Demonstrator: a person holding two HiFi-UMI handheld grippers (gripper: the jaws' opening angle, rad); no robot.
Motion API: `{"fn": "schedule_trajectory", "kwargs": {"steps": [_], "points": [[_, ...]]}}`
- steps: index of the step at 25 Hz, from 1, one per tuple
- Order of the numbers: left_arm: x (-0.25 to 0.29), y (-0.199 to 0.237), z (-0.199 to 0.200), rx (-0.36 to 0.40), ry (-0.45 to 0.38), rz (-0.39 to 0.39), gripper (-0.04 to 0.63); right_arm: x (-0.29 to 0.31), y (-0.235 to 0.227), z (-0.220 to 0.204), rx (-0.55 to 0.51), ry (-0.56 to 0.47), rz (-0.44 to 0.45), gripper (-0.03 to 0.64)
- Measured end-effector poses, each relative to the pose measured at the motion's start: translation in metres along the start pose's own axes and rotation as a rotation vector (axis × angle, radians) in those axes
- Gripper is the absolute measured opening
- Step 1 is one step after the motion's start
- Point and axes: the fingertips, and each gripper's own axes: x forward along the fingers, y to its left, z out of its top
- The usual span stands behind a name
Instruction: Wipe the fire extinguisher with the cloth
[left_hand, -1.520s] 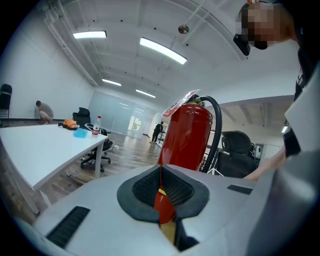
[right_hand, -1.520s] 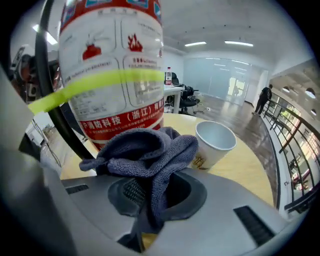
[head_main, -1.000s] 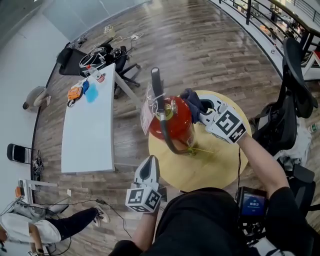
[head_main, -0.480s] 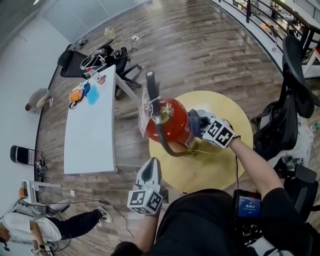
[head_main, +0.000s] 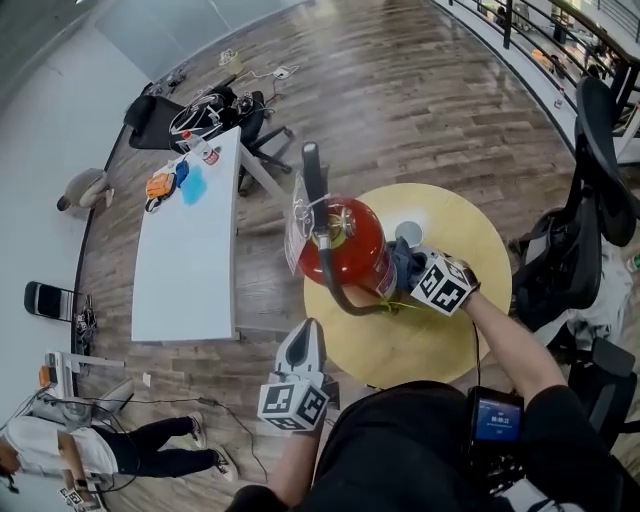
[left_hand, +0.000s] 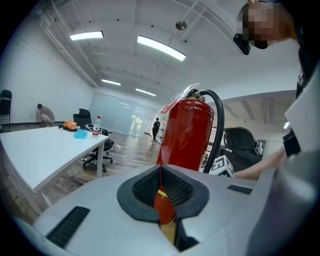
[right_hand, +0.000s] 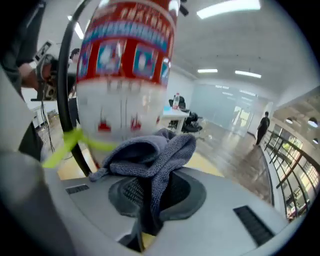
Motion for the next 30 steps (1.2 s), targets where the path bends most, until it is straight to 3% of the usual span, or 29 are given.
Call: {"fn": "schedule_trajectory", "kwargs": {"steps": [5, 9, 11, 16, 20, 25, 30], "points": [[-0.001, 0.000, 0.000, -0.012, -0.009, 0.009, 0.023, -0.096, -0.045, 0.163, -0.209, -0.383, -0.105, 0.057], [-0.002, -0.002, 0.002, -0.021, -0.023, 0.014, 0.023, -0.146, -0.053, 0.238, -0.565, -0.399, -0.254, 0.057], [-0.002, -0.004, 0.001, -0.024, -0.024, 0.011, 0.023, -0.165, -0.043, 0.259, -0.684, -0.410, -0.283, 0.057], [-0.002, -0.007, -0.002, -0.022, -0.028, 0.004, 0.023, -0.189, -0.023, 0.284, -0.796, -0.412, -0.355, 0.057], [-0.002, -0.007, 0.000, -0.018, -0.031, -0.002, 0.023, -0.208, 0.006, 0.282, -0.710, -0.527, -0.296, 0.057], [-0.002, -0.015, 0.000, -0.011, -0.036, -0.011, 0.023, -0.220, 0.013, 0.308, -0.721, -0.555, -0.285, 0.058], [-0.007, -0.022, -0.004, -0.028, -0.049, -0.008, 0.023, -0.196, -0.002, 0.338, -0.837, -0.453, -0.322, 0.058]]}}
